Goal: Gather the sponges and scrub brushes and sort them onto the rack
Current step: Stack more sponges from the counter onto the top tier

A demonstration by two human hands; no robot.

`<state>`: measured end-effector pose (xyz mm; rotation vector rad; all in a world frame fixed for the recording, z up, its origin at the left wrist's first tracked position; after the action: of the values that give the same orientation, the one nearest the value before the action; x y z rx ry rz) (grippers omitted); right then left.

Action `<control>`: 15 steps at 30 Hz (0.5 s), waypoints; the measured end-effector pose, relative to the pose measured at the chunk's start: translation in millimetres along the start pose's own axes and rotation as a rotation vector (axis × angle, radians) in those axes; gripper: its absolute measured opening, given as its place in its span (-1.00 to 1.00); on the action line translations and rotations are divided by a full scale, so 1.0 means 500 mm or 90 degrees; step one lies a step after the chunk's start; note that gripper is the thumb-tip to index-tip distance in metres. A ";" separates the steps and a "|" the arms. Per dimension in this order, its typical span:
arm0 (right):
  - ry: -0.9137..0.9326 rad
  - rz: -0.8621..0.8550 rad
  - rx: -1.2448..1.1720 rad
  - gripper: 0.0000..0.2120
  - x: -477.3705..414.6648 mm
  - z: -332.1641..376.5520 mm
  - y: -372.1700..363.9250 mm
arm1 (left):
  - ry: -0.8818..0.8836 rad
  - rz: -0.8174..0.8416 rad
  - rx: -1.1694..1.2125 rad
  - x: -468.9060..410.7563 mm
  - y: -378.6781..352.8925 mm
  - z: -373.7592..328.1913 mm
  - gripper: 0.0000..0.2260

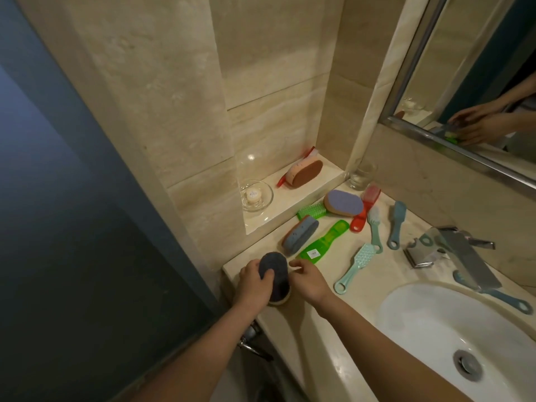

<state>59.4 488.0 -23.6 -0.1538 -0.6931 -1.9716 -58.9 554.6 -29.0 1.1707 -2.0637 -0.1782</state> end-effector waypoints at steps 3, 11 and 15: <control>0.011 -0.049 -0.119 -0.77 -0.003 0.026 0.010 | 0.024 0.053 0.125 -0.002 0.007 -0.009 -0.56; 0.073 -0.081 -0.190 -0.71 -0.045 0.092 0.040 | 0.076 0.041 0.263 -0.029 0.018 -0.050 -0.49; 0.197 -0.091 0.198 -0.49 -0.078 0.091 0.066 | 0.076 0.028 0.239 -0.048 0.028 -0.060 -0.56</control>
<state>98.3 531.2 12.0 0.3910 -0.8107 -1.9367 -41.1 588.3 -14.4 1.3179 -2.0684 0.3075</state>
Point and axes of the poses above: each hand's wrist, its own x-axis away from the middle knuckle, its own y-axis out of the back of the hand, z = x × y, the point moved 1 cm from there along -x, towards the middle knuckle, and after that the axes turned 7 degrees about y, right-handed, at the moved point
